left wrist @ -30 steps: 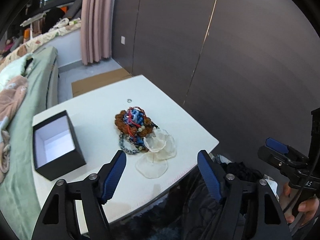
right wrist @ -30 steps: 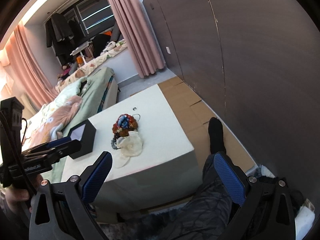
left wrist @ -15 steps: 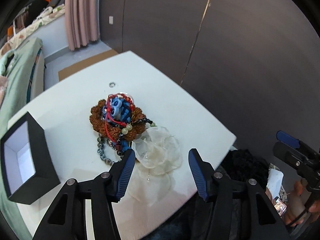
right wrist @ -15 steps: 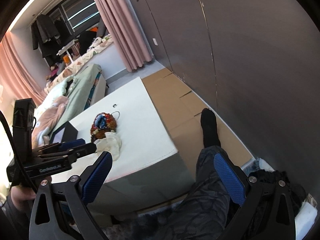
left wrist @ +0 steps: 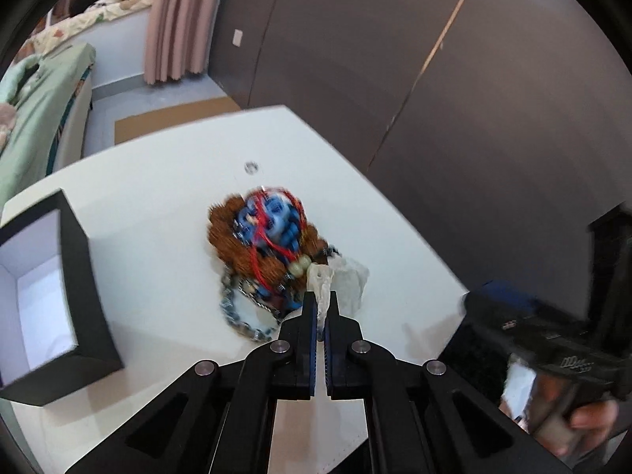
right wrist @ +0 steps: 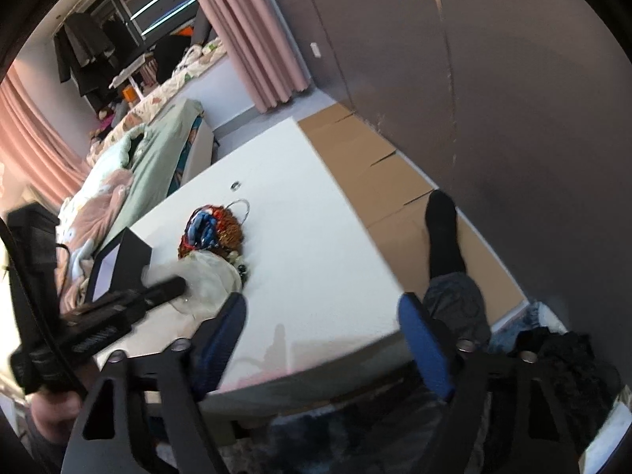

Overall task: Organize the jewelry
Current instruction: 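Drop the white piece in the box with the left tool while the right tool grasps a bead bracelet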

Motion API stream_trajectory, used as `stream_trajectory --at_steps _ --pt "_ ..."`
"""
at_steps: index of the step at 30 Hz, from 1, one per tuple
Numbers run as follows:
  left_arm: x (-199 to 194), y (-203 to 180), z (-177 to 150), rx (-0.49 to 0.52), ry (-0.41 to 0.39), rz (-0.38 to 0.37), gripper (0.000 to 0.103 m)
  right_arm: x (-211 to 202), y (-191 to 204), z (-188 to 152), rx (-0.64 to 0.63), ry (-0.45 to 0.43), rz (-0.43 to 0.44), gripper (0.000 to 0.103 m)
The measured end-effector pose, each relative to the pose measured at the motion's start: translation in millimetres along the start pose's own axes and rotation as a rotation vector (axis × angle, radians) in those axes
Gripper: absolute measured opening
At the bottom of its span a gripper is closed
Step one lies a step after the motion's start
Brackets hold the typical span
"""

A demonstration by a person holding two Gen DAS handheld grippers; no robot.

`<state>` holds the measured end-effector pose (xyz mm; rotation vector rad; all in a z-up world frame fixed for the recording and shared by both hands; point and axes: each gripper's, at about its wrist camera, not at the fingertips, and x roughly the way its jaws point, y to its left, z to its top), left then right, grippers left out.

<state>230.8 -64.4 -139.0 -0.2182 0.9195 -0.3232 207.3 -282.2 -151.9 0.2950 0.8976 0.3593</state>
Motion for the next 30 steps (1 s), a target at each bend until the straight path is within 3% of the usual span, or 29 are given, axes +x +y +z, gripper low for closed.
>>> stream_trajectory --at_steps 9,13,27,28,30 --pt "-41.1 20.8 20.0 -0.078 -0.101 -0.031 0.002 24.6 30.6 6.7 -0.051 0.065 0.053 0.061" --pt "-54.6 34.3 24.1 -0.115 -0.134 -0.017 0.002 38.3 41.6 11.1 -0.077 0.094 0.059 0.049" --pt "-107.7 89.4 35.7 -0.268 -0.238 0.012 0.002 88.6 76.3 28.9 -0.248 0.183 -0.061 0.038" --pt "-111.4 93.8 36.3 -0.281 -0.246 0.014 0.002 90.7 77.4 29.2 -0.265 0.189 -0.065 0.034" --pt "-117.7 102.5 35.7 -0.305 -0.258 0.014 0.002 93.2 80.3 31.5 -0.284 0.199 -0.076 0.014"
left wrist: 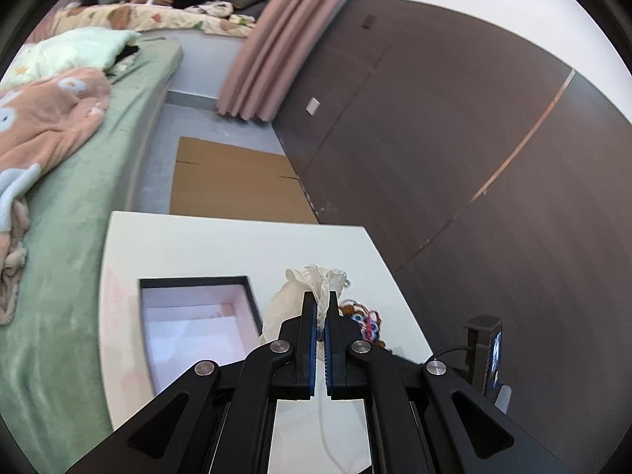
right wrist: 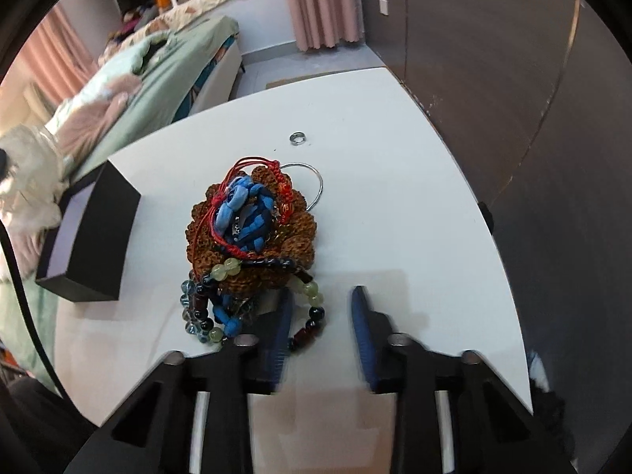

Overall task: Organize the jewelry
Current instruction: 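Drop the white piece in the box with the left tool while the right tool grasps a bead bracelet, then lower the bead bracelet into the black box and open the right tool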

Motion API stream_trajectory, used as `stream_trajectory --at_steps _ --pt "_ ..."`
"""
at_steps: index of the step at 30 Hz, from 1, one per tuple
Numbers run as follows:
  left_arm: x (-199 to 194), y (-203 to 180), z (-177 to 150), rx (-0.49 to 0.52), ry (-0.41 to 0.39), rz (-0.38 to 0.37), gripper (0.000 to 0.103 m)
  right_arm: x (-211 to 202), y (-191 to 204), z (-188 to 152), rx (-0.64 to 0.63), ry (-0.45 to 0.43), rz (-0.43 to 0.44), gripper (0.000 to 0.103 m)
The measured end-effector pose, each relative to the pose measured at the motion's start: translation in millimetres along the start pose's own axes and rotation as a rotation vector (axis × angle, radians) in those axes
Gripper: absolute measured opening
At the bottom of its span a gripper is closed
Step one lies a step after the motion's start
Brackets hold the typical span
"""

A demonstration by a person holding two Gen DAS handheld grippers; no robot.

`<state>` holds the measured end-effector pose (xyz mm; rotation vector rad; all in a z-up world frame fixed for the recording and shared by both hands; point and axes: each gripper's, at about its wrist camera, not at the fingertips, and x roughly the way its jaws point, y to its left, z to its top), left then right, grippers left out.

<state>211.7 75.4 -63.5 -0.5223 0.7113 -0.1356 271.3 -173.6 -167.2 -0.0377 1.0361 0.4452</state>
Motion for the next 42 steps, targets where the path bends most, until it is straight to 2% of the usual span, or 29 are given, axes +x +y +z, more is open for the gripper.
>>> stream_trajectory --at_steps 1,5,14,16,18,20,26,31,34,35,36,38,40,42 --pt "-2.4 3.3 1.4 -0.006 -0.006 0.001 0.002 -0.9 -0.5 1.2 0.002 0.008 0.002 0.010" --pt "-14.1 19.4 5.6 -0.031 -0.022 0.009 0.002 -27.3 2.1 0.1 0.024 -0.046 0.072 0.010" --pt "-23.3 45.5 3.4 -0.100 -0.035 -0.029 0.003 -85.6 33.4 5.7 0.012 -0.156 0.109 0.009" --pt "-20.6 49.0 3.6 -0.115 -0.023 -0.028 0.016 -96.9 46.0 10.4 0.000 -0.182 0.119 0.009" --pt "-17.7 55.0 3.4 -0.148 0.009 -0.008 0.072 -107.3 59.8 15.9 -0.013 -0.206 0.132 0.009" --pt "-25.7 62.8 2.2 -0.193 -0.031 -0.031 0.084 -112.4 75.5 23.5 -0.029 -0.225 0.146 0.009" --pt "-47.9 75.2 6.5 -0.221 -0.089 -0.014 0.084 -125.3 122.9 40.7 -0.089 -0.259 0.208 0.009" --pt "-59.1 85.5 8.5 -0.240 -0.107 0.003 0.084 -127.3 154.5 50.8 -0.131 -0.269 0.250 0.009" --pt "-63.1 91.9 9.7 -0.253 -0.119 0.011 0.084 -121.5 174.5 58.5 -0.136 -0.261 0.339 0.009" --pt "-63.8 93.3 9.9 -0.256 -0.121 0.013 0.084 -115.8 179.0 59.4 -0.130 -0.239 0.345 0.011" --pt "-65.1 94.8 10.0 -0.260 -0.126 0.015 0.084 -110.1 181.5 60.8 -0.124 -0.213 0.336 0.016" --pt "-67.5 96.7 9.9 -0.262 -0.133 0.015 0.084 -99.6 182.1 61.2 -0.108 -0.175 0.296 0.050" --pt "-68.4 97.2 10.1 -0.265 -0.134 0.011 0.084 -98.7 175.2 53.6 -0.088 -0.196 0.261 0.059" --pt "-68.6 96.1 10.3 -0.263 -0.132 0.005 0.084 -100.1 163.8 46.9 -0.071 -0.191 0.274 0.060"
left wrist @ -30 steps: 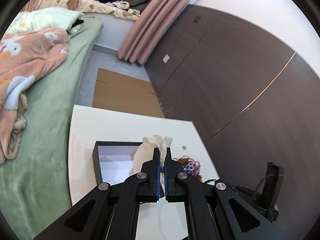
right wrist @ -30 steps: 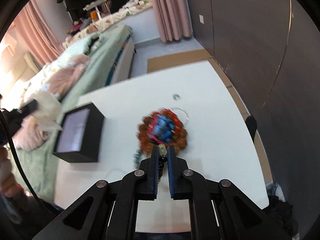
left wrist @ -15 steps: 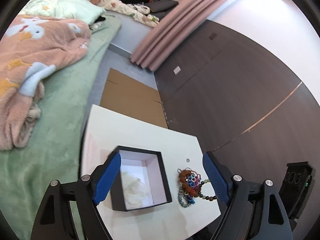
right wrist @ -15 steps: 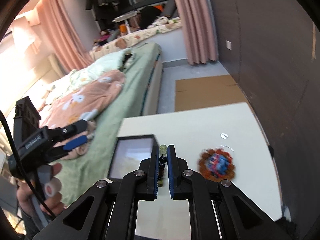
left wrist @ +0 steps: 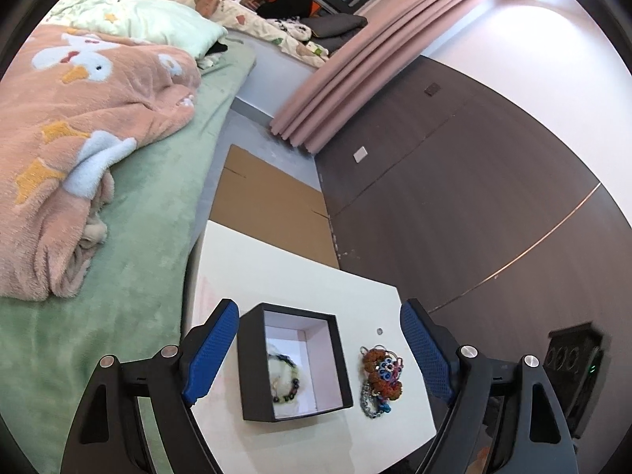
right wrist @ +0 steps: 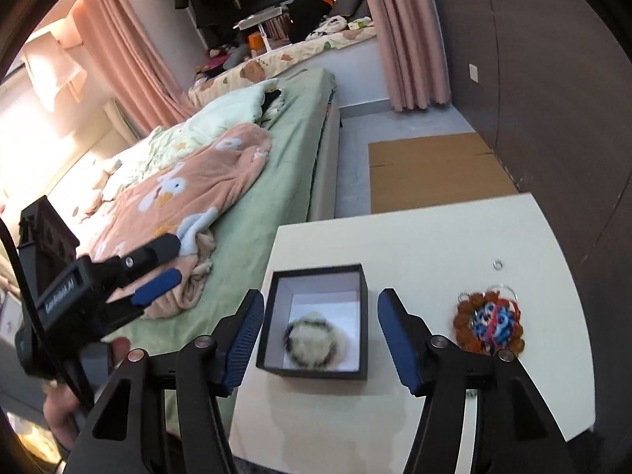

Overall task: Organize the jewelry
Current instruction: 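Lower the bead bracelet into the black box and open the right tool, then grasp the red-string bracelet with blue knots with the left tool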

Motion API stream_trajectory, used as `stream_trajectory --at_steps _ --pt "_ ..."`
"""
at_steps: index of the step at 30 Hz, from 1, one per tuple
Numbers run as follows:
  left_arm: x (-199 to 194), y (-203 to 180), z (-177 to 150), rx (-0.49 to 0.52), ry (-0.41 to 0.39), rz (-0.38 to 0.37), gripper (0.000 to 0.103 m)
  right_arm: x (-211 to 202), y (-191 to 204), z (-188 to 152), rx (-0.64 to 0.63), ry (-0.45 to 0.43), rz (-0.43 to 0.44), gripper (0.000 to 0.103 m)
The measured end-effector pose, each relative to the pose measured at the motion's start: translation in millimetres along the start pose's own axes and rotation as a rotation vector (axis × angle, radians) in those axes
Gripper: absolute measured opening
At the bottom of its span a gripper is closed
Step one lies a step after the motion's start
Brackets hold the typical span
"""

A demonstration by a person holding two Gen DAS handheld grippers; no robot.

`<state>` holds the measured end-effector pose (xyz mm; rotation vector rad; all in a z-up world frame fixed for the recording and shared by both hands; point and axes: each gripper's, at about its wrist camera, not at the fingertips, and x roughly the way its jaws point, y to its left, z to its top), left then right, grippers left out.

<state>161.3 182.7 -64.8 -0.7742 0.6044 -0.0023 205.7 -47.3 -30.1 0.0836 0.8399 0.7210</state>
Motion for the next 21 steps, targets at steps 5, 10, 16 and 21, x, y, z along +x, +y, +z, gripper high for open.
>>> stream_trajectory --at_steps 5,10,16,21 --pt "2.3 -19.0 -4.9 0.037 0.007 -0.017 0.084 -20.3 -28.8 -15.4 0.064 -0.017 -0.037 0.060" --pt "13.9 -48.1 -18.3 0.102 0.029 -0.027 0.084 -45.9 -63.6 -28.4 0.138 -0.050 -0.070 0.060" --pt "31.1 -83.7 -38.8 0.187 0.067 -0.031 0.084 -68.7 -102.3 -44.6 0.222 -0.075 -0.094 0.061" --pt "45.1 -109.6 -55.9 0.261 0.097 -0.033 0.084 -80.9 -129.2 -55.4 0.277 -0.099 -0.091 0.061"
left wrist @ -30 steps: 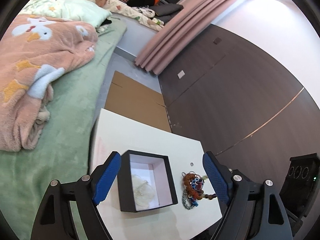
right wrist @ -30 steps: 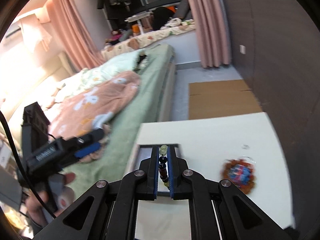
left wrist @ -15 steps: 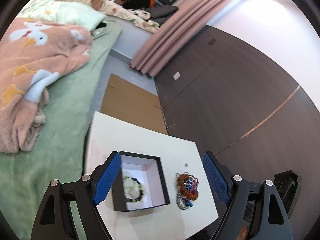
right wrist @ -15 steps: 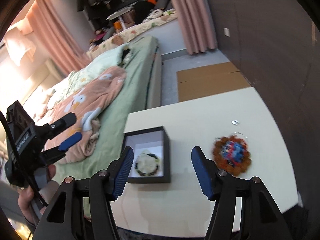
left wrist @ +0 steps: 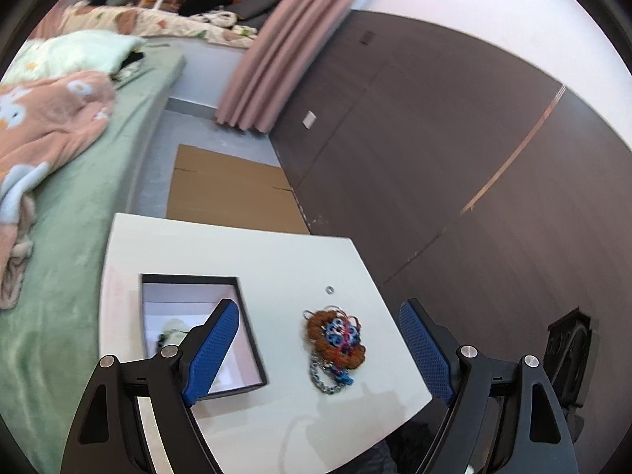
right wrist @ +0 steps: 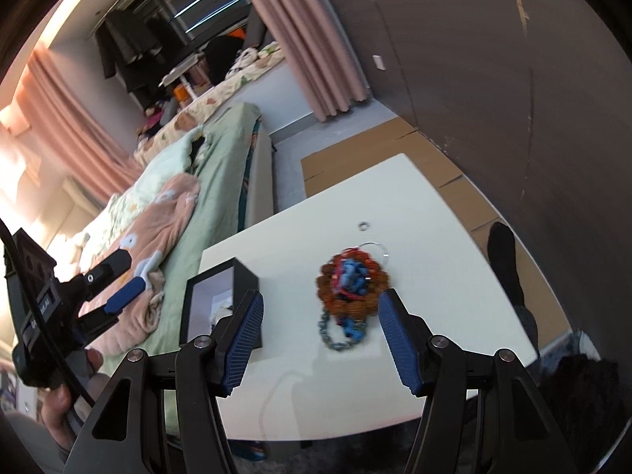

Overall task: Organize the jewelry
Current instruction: 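Grasp the red-string bracelet with blue knots with the left tool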

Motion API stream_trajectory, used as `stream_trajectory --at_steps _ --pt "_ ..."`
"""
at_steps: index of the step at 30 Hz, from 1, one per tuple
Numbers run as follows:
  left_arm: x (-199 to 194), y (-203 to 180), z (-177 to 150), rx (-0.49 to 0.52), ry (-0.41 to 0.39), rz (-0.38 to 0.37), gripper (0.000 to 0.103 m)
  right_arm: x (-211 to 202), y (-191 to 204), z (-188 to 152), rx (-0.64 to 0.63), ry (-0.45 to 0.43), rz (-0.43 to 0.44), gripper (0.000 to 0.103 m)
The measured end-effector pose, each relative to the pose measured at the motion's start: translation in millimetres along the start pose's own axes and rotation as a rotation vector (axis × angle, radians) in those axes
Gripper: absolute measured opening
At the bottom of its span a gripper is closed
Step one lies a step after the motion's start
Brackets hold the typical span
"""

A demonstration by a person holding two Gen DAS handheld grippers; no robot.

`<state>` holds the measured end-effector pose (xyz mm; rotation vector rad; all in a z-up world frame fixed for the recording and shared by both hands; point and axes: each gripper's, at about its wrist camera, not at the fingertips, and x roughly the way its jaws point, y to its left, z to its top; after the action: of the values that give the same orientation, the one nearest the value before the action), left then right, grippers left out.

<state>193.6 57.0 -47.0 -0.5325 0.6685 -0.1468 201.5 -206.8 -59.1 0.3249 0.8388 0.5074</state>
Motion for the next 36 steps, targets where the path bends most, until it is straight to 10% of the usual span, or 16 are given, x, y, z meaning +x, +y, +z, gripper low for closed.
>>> stream_trajectory --at_steps 36 --pt "160.1 -50.3 -73.1 0.280 0.223 0.164 0.025 41.3 -143.3 -28.1 0.222 0.059 0.047 0.061"
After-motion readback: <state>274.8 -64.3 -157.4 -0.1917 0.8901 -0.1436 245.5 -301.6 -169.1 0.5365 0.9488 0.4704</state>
